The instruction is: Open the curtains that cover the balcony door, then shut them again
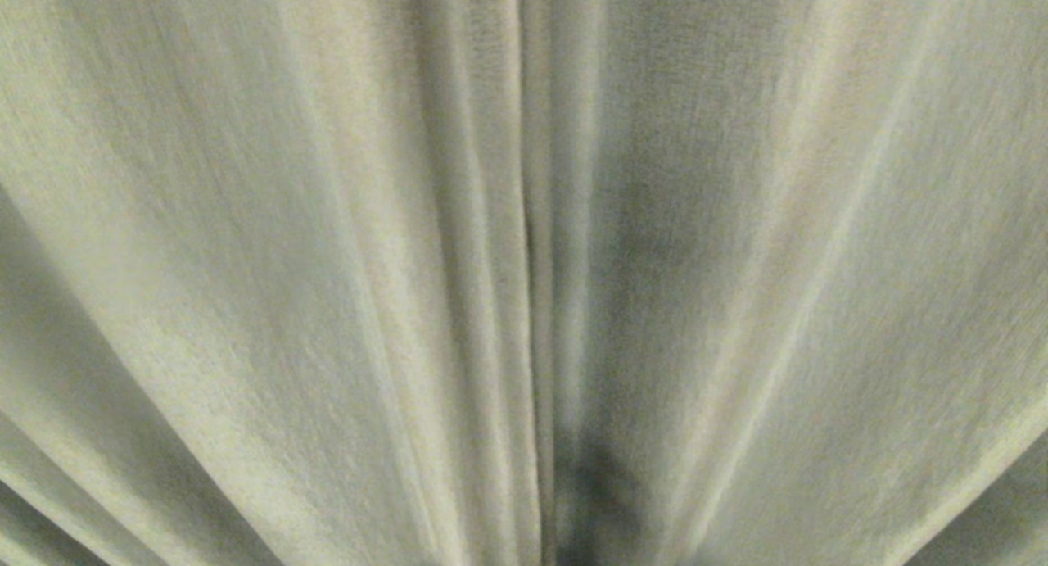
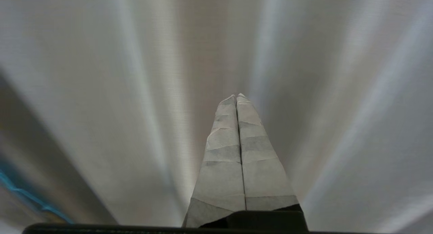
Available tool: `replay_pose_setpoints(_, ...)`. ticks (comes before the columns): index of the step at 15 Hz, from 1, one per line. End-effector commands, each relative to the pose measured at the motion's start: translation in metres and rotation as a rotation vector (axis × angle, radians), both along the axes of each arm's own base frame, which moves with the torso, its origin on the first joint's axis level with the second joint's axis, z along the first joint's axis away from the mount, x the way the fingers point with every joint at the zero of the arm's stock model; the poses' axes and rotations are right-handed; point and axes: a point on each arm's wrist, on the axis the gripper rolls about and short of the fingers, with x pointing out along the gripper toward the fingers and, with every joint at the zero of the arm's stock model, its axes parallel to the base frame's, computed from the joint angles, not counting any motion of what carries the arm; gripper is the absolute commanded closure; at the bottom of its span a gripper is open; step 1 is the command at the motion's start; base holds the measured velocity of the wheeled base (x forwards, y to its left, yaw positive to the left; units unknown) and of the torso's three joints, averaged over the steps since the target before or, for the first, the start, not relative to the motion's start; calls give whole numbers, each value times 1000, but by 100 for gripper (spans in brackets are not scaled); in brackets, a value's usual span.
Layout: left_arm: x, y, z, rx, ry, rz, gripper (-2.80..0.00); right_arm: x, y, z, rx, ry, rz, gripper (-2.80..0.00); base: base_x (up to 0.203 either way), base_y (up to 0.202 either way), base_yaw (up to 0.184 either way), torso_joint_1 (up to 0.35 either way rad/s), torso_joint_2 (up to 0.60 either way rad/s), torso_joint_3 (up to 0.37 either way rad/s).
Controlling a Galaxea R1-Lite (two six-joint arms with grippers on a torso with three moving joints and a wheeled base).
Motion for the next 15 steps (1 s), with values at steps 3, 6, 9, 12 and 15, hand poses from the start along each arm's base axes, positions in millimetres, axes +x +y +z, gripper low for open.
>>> replay_pose_setpoints(3,0,0,0,-2,-3,1,0,0,0,0,0,-1,1,0,0,-70,1,0,-1,3)
replay_pose_setpoints(6,0,0,0,-4,-3,1,0,0,0,0,1,-1,1,0,0,0,0,0,0,0)
replay_pose_setpoints(9,0,0,0,-4,-3,1,0,0,0,0,1,-1,1,0,0,0,0,0,0,0)
replay_pose_setpoints(12,0,0,0,-4,-3,1,0,0,0,0,1,-1,1,0,0,0,0,0,0,0)
replay_pose_setpoints(15,0,0,0,-4,-3,1,0,0,0,0,1,-1,-1,0,-45,0,0,6,1,0)
